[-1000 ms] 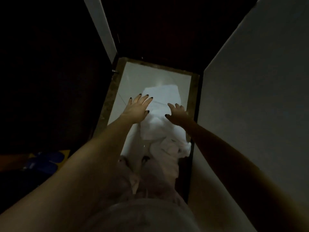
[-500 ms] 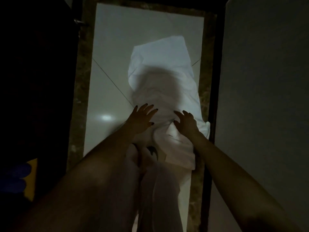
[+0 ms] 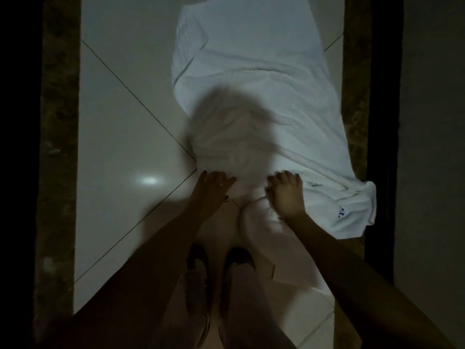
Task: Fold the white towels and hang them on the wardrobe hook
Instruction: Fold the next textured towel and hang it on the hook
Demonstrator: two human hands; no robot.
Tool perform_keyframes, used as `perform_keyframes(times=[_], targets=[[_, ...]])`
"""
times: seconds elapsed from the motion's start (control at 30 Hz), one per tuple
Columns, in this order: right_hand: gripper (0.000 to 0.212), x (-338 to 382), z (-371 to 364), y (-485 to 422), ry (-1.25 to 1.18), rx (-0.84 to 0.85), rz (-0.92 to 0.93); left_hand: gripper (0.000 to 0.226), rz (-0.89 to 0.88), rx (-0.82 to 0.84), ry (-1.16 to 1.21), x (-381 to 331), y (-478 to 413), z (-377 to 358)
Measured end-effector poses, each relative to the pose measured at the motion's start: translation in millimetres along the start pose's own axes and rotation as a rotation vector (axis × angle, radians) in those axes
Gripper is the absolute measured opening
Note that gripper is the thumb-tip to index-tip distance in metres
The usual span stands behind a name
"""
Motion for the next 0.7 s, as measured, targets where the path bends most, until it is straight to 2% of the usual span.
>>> perform_keyframes(times=[0.1, 0.13, 0.17, 0.3, 0.37, 0.47, 0.57, 0.63, 0.7], targets=[[0.012, -7, 10, 0, -0.03, -0.139, 0.021, 0.061, 0.054, 0.038, 0.052, 0, 5, -1], [0.012, -5, 20, 3, -0.058, -0.17, 0.044, 0.059, 0.062, 0.042, 0.087, -3, 12, 1], [0.022, -4, 27, 5, -0.067, -0.167, 0.065, 0.06, 0.062, 0.041, 0.118, -6, 22, 7], [0.061, 2, 39, 4, -0.003, 0.127, -0.01, 0.058, 0.056, -0.007, 0.197, -15, 42, 27], [0.064, 4, 31, -4, 0.029, 0.138, -0.038, 0.061, 0.075, -0.052, 0.18, -9, 33, 21], [0.053, 10, -6, -18, 0.194, 0.115, -0.048, 0.063, 0.101, -0.073, 0.158, -2, 3, -9], [0.045, 12, -26, -20, 0.105, -0.045, -0.039, 0.041, 0.211, -0.105, 0.17, 4, -13, -17], [0.036, 13, -15, -15, -0.044, -0.057, 0.019, 0.029, 0.246, -0.11, 0.371, 9, -10, -13], [0.025, 16, 17, -3, -0.218, -0.07, 0.048, 0.026, 0.246, -0.142, 0.66, 17, 2, 8]])
Point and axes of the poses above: each hand's wrist, its own y-axis away from the middle knuckle, its own z-axis out of the back of the hand, x = y × z, the point moved 3 cm from there along -y, towards the middle knuckle, and after that the axes turned 1 degree about -x, right-handed, at the moved point
